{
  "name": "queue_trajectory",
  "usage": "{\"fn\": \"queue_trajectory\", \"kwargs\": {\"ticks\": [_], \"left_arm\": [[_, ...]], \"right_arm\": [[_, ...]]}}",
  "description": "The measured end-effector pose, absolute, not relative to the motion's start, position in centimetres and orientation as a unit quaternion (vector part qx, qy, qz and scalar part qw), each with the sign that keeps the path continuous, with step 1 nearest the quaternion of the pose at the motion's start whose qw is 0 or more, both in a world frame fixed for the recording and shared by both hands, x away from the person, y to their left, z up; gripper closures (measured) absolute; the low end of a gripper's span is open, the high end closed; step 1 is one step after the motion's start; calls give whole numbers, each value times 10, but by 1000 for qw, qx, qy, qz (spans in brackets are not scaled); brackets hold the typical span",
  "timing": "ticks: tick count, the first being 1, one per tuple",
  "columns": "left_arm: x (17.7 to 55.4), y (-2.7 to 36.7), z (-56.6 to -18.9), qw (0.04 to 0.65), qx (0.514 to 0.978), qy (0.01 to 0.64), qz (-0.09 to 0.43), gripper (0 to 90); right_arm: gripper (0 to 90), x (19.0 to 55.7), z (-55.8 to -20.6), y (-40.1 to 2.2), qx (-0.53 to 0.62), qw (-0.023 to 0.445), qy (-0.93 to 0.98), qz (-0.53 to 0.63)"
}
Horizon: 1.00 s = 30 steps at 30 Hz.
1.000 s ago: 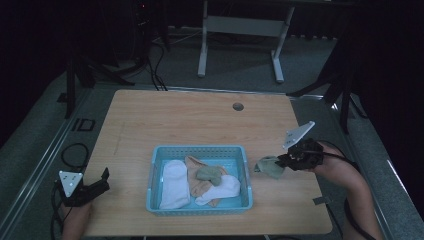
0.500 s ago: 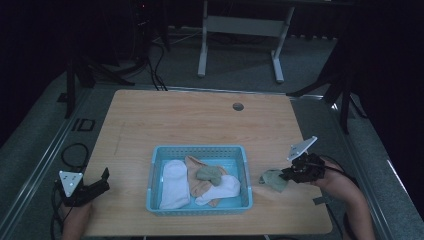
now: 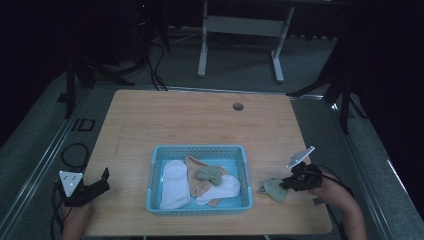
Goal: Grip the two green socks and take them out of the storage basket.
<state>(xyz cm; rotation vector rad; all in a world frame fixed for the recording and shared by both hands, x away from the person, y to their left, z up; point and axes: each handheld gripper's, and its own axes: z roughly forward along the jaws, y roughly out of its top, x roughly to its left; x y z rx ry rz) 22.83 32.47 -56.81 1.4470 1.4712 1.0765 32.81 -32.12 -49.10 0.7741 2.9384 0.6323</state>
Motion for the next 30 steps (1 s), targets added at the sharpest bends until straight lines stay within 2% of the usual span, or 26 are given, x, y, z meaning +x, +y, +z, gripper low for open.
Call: {"fn": "queue_trajectory", "kwargs": {"ticks": [9, 12, 20, 30], "left_arm": [[228, 325, -568, 395, 571, 581, 426, 4], [229, 325, -568, 395, 571, 581, 425, 4], [229, 325, -568, 395, 570, 581, 425, 4], [229, 325, -568, 395, 570, 582, 425, 4]], "right_arm": [[798, 330, -505, -324, 263, 9, 943, 201], [726, 330, -504, -325, 267, 9, 943, 200], [604, 331, -476, -321, 268, 39, 941, 202], [603, 335, -445, -299, 240, 55, 946, 211]]}}
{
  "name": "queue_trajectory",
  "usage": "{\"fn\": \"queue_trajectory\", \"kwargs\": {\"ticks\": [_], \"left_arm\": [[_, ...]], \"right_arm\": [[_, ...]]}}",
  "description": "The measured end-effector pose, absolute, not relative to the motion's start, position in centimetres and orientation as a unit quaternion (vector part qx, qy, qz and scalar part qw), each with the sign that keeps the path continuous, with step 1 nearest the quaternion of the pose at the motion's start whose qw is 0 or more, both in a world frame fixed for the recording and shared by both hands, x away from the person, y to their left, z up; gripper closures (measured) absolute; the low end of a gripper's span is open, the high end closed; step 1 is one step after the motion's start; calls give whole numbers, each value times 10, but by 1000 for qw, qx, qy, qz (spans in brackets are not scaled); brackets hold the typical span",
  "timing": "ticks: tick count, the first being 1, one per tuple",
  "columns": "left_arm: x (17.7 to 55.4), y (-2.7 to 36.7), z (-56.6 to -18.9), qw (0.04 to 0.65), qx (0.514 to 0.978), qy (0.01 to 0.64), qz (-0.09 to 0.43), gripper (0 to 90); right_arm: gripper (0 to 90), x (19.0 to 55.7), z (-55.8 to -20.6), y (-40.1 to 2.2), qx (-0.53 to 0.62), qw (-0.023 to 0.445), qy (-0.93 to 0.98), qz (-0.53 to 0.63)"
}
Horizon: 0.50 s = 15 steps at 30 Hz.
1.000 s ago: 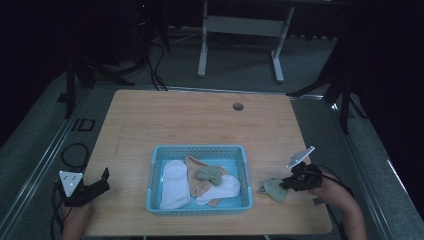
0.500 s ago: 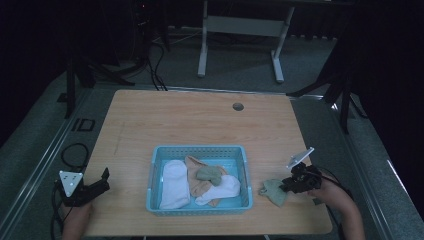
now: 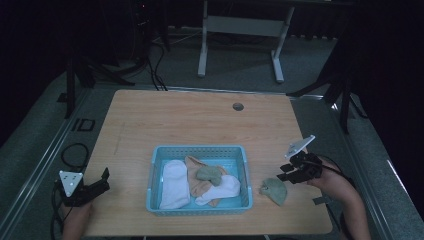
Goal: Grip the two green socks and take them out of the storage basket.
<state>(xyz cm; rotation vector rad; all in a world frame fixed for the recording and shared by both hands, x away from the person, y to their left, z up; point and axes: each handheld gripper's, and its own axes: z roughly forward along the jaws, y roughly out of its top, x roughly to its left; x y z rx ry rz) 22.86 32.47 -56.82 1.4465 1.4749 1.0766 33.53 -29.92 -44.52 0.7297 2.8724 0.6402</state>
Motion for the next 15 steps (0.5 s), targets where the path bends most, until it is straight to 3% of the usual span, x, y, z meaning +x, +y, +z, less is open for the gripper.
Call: {"fn": "queue_trajectory", "kwargs": {"ticks": [15], "left_arm": [[228, 325, -568, 396, 572, 581, 423, 4]], "right_arm": [[604, 340, -414, -250, 175, 63, 955, 230]]}}
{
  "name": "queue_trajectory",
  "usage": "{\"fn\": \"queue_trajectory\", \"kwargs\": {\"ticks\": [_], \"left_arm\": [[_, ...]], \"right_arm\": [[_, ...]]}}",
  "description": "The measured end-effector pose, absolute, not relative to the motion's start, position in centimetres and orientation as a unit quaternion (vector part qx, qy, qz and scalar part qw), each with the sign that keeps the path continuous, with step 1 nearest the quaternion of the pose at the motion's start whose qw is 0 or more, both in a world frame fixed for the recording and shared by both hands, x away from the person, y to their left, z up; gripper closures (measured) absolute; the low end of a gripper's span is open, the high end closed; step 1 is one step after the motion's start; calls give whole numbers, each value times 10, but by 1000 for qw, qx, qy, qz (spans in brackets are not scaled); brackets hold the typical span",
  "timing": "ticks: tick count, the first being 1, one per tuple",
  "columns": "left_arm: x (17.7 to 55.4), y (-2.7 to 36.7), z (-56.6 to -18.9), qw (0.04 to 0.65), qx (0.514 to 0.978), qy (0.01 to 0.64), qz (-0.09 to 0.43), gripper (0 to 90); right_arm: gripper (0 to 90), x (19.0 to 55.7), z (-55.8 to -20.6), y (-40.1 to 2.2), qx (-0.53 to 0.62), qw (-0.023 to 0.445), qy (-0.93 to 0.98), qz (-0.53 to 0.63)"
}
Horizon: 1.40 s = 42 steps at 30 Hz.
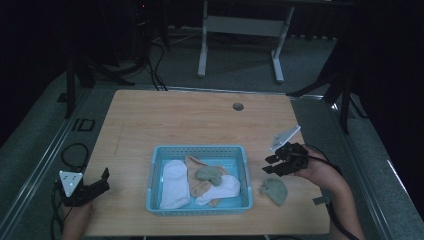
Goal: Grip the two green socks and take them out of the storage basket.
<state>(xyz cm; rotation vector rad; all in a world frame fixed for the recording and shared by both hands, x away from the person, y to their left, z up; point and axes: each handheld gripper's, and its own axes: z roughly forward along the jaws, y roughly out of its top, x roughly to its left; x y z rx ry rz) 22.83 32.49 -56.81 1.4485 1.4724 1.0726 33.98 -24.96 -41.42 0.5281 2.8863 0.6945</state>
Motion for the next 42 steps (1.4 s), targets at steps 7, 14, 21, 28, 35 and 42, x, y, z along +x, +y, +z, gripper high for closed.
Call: {"fn": "queue_trajectory", "kwargs": {"ticks": [7, 14, 21, 28, 35, 42], "left_arm": [[228, 325, -568, 396, 572, 581, 423, 4], [228, 325, -568, 397, 572, 581, 422, 4], [228, 325, -568, 398, 572, 580, 422, 4], [228, 325, -568, 398, 573, 580, 422, 4], [228, 325, -568, 399, 573, 578, 423, 3], [228, 325, -568, 400, 572, 578, 423, 3]], "right_arm": [[604, 341, -412, -220, 139, 56, 961, 233], [605, 343, -419, -183, 107, 41, 966, 231], [604, 345, -431, -157, 85, 28, 971, 221], [606, 348, -445, -133, 71, 13, 976, 208], [607, 351, -459, -116, 61, 4, 979, 194], [611, 355, -472, -101, 54, -6, 983, 173]]}}
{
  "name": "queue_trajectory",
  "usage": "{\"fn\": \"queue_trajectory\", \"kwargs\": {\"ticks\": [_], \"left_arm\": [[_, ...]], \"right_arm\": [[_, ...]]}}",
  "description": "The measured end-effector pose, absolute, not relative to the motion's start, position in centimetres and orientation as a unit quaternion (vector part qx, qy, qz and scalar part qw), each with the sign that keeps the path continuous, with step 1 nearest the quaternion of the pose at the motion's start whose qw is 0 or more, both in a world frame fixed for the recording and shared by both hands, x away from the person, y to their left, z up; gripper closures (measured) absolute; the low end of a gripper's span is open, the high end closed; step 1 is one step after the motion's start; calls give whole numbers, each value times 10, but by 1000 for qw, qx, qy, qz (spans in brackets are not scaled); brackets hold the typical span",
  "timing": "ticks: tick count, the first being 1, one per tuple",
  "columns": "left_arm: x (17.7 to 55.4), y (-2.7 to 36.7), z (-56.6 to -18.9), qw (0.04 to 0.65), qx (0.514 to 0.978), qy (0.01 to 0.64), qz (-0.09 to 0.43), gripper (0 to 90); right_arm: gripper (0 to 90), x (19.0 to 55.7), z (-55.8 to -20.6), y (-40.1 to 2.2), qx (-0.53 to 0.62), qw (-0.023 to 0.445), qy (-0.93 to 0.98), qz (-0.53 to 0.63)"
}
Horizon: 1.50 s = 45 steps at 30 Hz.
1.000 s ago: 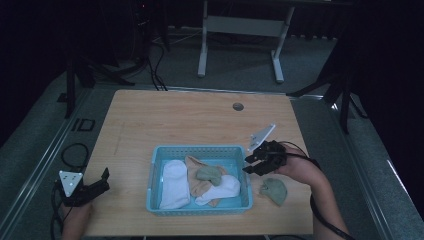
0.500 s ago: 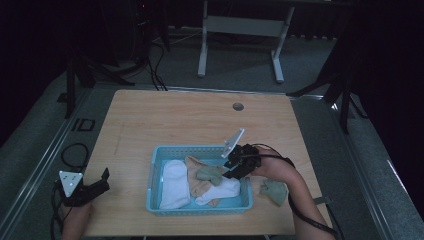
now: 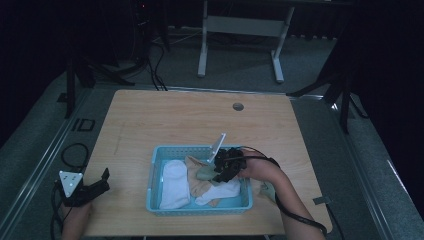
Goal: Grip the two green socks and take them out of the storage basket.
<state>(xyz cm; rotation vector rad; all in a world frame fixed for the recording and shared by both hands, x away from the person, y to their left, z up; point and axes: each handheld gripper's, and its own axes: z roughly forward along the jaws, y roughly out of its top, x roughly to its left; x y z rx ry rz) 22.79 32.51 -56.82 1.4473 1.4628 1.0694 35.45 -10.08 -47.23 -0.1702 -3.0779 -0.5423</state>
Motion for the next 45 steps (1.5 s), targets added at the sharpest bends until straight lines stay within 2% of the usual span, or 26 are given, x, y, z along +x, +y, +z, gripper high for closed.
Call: {"fn": "queue_trajectory", "kwargs": {"ticks": [12, 18, 23, 35, 45], "left_arm": [[227, 325, -568, 400, 572, 577, 424, 3], [228, 325, -568, 400, 572, 577, 423, 4], [228, 325, -568, 400, 572, 578, 424, 4], [228, 325, -568, 399, 573, 578, 422, 3], [228, 325, -568, 399, 573, 578, 422, 3]], "right_arm": [[638, 356, -491, -87, -47, 21, -989, -142], [826, 354, -492, -85, -35, 12, -990, -135], [838, 353, -486, -88, -32, 10, -990, -138], [842, 342, -439, -108, -20, -9, -984, -176], [842, 332, -391, -139, -19, -49, -975, -217]]}}
